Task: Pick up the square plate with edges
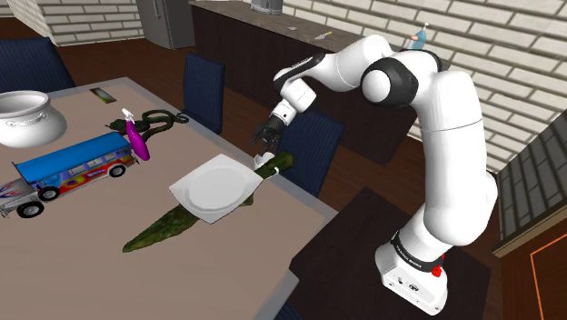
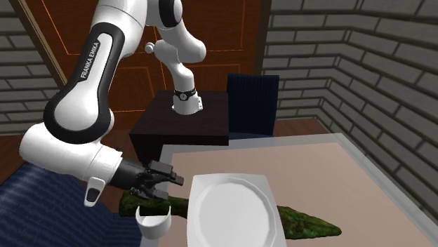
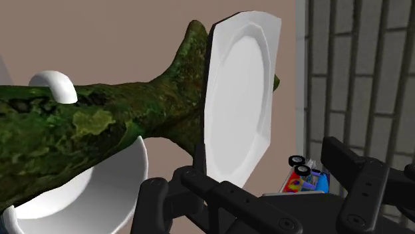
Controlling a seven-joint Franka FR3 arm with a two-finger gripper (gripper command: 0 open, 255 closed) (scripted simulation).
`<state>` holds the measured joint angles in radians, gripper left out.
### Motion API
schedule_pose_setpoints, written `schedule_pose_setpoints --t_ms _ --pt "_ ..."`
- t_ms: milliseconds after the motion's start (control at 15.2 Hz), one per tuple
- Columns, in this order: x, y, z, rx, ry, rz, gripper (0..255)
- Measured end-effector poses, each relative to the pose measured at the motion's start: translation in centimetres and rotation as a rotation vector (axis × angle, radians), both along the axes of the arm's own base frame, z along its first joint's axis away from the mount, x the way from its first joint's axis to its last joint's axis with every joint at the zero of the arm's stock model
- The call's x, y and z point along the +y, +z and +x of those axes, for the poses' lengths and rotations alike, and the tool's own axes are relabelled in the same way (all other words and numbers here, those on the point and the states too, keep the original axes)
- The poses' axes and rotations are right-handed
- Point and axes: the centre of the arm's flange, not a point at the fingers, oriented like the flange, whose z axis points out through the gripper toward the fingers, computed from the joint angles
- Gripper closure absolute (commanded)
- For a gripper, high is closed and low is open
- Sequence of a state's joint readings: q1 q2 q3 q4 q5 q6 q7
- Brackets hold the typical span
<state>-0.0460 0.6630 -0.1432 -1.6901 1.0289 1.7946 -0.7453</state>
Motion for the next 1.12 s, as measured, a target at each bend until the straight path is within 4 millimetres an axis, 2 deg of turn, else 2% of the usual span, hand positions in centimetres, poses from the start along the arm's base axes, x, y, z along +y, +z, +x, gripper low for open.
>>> schedule_pose_setpoints --t_ms 462,594,924,990,1122 --pt "2.9 -7.2 5.2 0.021 -0.015 0.180 0" --pt "3.0 -8.4 5.7 0.019 -0.017 0.191 0" --pt "3.3 -9.9 6.3 0.002 -0.017 0.197 0" --pt "3.2 -9.9 6.2 0.000 -0.016 0.199 255" --pt "2.2 -9.9 6.2 -0.004 -0.023 0.191 255"
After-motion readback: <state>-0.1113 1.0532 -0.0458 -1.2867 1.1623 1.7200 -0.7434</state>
